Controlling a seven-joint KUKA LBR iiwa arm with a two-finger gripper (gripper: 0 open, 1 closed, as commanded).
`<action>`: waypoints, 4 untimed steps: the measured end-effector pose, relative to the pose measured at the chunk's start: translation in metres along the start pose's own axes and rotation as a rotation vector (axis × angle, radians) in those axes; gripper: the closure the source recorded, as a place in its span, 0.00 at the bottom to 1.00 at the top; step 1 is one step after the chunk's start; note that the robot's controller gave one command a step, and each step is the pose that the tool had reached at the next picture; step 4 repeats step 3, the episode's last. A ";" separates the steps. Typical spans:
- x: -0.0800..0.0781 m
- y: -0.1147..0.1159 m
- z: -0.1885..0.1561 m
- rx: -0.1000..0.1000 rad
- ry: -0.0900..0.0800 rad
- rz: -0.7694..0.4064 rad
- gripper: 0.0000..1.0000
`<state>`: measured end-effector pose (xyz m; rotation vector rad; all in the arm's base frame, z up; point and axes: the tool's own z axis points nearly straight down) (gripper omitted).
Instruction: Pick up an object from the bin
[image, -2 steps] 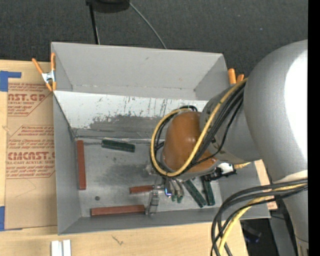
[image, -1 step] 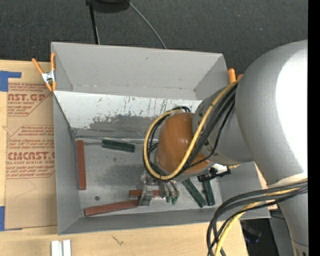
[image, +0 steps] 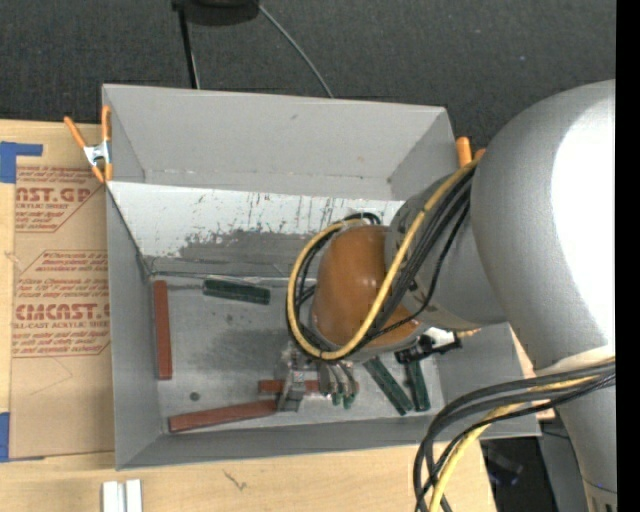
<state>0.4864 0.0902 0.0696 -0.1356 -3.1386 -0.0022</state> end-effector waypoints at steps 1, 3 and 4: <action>0.001 0.000 -0.003 0.001 0.004 0.000 1.00; 0.000 0.000 -0.018 0.000 0.000 0.000 1.00; 0.000 0.000 -0.018 0.000 0.000 0.000 1.00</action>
Offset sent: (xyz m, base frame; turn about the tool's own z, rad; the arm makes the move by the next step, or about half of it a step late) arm -0.0001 -0.0001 0.0006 0.0000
